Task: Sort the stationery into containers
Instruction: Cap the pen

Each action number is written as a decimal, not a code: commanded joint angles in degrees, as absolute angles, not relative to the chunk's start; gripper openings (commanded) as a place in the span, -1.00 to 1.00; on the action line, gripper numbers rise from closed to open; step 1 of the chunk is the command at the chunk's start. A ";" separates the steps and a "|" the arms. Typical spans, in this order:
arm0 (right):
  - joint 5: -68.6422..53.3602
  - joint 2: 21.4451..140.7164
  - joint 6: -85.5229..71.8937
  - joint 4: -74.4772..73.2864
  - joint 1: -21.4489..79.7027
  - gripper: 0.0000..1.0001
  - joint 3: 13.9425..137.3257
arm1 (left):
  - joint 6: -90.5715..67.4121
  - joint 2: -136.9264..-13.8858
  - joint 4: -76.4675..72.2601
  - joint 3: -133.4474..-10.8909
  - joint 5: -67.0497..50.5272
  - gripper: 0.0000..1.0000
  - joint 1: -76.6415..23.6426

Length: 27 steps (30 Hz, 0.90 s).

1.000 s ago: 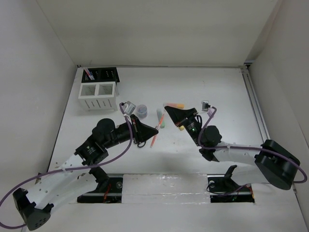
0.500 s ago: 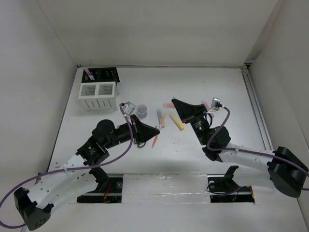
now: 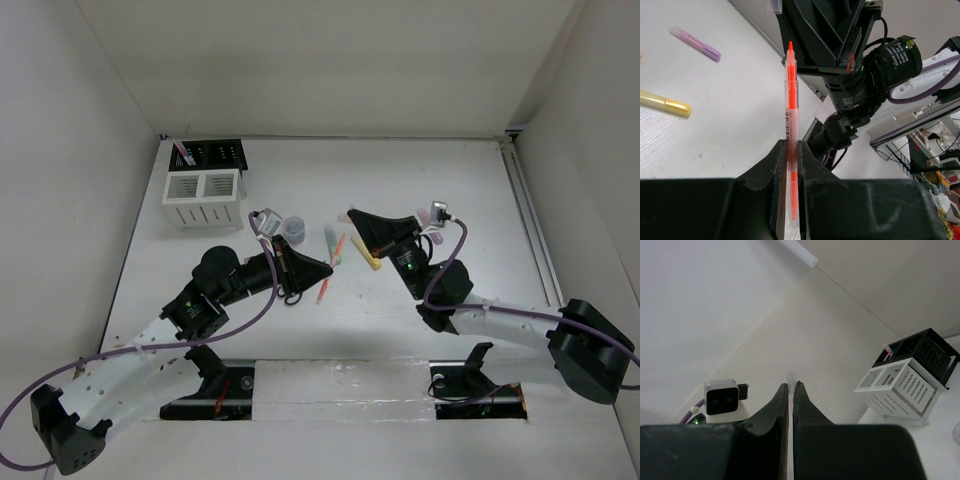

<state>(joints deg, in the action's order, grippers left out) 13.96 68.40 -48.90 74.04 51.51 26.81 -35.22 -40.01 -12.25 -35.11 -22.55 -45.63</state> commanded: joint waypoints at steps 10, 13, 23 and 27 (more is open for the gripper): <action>10.90 68.99 -49.92 90.88 52.12 -1.00 29.00 | -34.46 -41.04 -15.12 -36.74 -21.10 -1.00 -45.35; 10.90 68.99 -49.92 91.41 52.12 -1.00 28.48 | -34.45 -41.57 -15.12 -37.27 -21.09 -1.00 -45.35; 10.90 68.47 -49.92 90.09 52.12 -1.00 27.95 | -34.45 -41.57 -15.12 -37.79 -19.95 -1.00 -45.35; 11.43 68.47 -49.39 90.09 52.12 -1.00 27.95 | -33.93 -41.57 -15.12 -38.84 -19.95 -1.00 -45.35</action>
<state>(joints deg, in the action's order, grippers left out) 11.97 69.01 -49.52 74.04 51.51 26.85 -34.96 -42.04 -12.23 -35.53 -20.05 -45.63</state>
